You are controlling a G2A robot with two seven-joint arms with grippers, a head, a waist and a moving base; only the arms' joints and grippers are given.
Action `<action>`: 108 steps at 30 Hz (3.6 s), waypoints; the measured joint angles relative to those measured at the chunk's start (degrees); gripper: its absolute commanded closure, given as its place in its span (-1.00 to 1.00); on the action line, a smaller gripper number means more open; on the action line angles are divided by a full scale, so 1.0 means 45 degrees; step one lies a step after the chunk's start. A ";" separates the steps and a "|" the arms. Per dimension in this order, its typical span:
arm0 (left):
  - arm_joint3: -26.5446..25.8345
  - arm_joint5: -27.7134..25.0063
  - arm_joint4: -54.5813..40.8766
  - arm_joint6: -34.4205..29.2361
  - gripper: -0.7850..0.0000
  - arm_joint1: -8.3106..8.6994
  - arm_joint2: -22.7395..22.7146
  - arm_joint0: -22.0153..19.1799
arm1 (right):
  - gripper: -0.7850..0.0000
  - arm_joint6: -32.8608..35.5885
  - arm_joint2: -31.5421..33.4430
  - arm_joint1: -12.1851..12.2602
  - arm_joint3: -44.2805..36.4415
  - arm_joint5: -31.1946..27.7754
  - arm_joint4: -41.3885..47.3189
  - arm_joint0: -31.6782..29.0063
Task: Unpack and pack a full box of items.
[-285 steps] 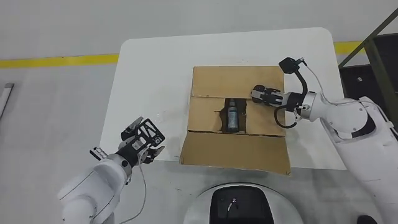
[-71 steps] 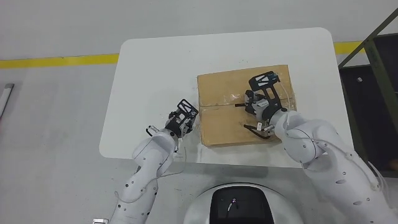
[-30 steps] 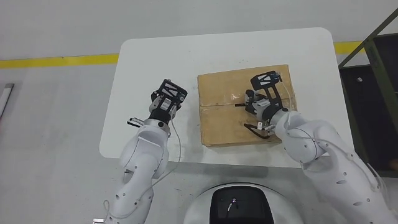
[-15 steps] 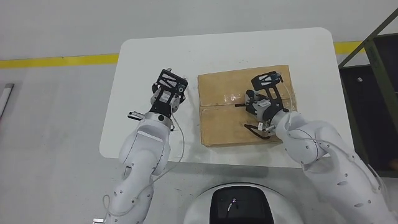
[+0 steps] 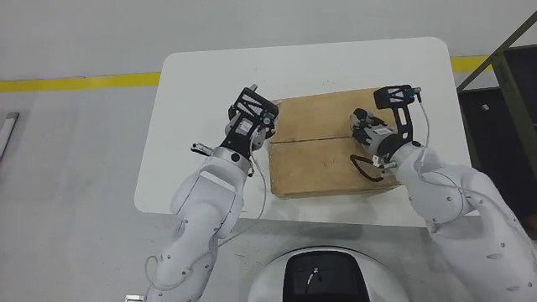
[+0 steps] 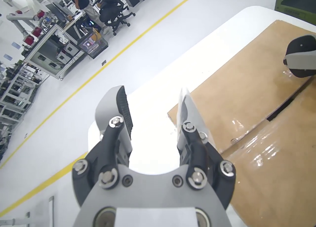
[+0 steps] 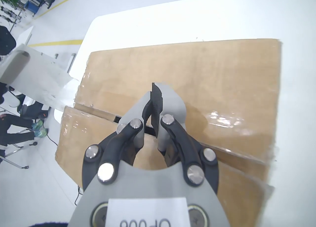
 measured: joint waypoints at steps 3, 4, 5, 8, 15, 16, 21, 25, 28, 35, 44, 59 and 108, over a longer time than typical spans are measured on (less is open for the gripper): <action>0.0058 -0.0129 -0.0034 0.0053 -0.19 -0.0071 0.0351 -0.0237 | 1.00 0.0084 0.0660 0.0065 -0.0407 0.0101 0.0095 -0.0468; 0.0111 -0.0167 -0.0048 0.0079 -0.18 -0.0103 0.0499 -0.0332 | 1.00 0.0100 0.0917 0.0088 -0.0523 0.0125 0.0161 -0.0663; 0.0156 -0.0198 -0.0055 0.0090 -0.18 -0.0127 0.0617 -0.0403 | 1.00 0.0103 0.1106 0.0105 -0.0601 0.0139 0.0195 -0.0807; 0.0278 -0.0353 -0.0044 0.0141 -0.23 -0.0210 0.1042 -0.0632 | 1.00 0.0009 0.1750 0.0152 -0.0788 0.0209 0.0373 -0.1279; 0.0495 -0.0668 0.0027 0.0265 -0.26 -0.0423 0.2098 -0.1044 | 1.00 -0.0255 0.3137 0.0238 -0.1269 0.0239 0.0811 -0.2296; 0.0563 -0.0719 0.0038 0.0293 -0.27 -0.0466 0.2295 -0.1120 | 1.00 -0.0266 0.3337 0.0252 -0.1332 0.0196 0.0877 -0.2448; 0.0915 -0.0848 0.0148 0.0356 -0.51 -0.0652 0.3057 -0.1446 | 1.00 -0.0352 0.3991 0.0294 -0.1582 0.0069 0.1147 -0.2992; 0.1213 -0.0861 0.0029 0.0305 -1.00 -0.0838 0.3580 -0.1765 | 1.00 -0.0463 0.4453 0.0319 -0.1699 -0.0034 0.1380 -0.3386; 0.1373 -0.0871 0.0011 0.0314 -1.00 -0.0969 0.3897 -0.2012 | 1.00 -0.0548 0.4745 0.0333 -0.1795 -0.0067 0.1519 -0.3676; 0.1851 -0.0671 0.0266 0.0345 -1.00 -0.1278 0.4534 -0.2543 | 0.94 -0.0598 0.5344 0.0373 -0.1831 -0.0284 0.1871 -0.4178; 0.1814 -0.0365 0.0801 -0.0106 -1.00 -0.1468 0.4278 -0.2764 | 0.33 -0.0110 0.6090 0.0369 -0.1493 -0.0372 0.4196 -0.4115; -0.0563 -0.1256 0.1236 -0.3008 -1.00 -0.0898 0.0263 -0.0573 | -0.04 0.3968 0.6725 0.0703 0.1009 -0.1491 1.0873 -0.1477; -0.1506 -0.0253 0.3338 -0.3763 0.93 -0.0700 -0.2620 0.1542 | 1.00 -0.3311 -0.7346 -0.0852 0.2593 0.0969 -0.1783 0.3533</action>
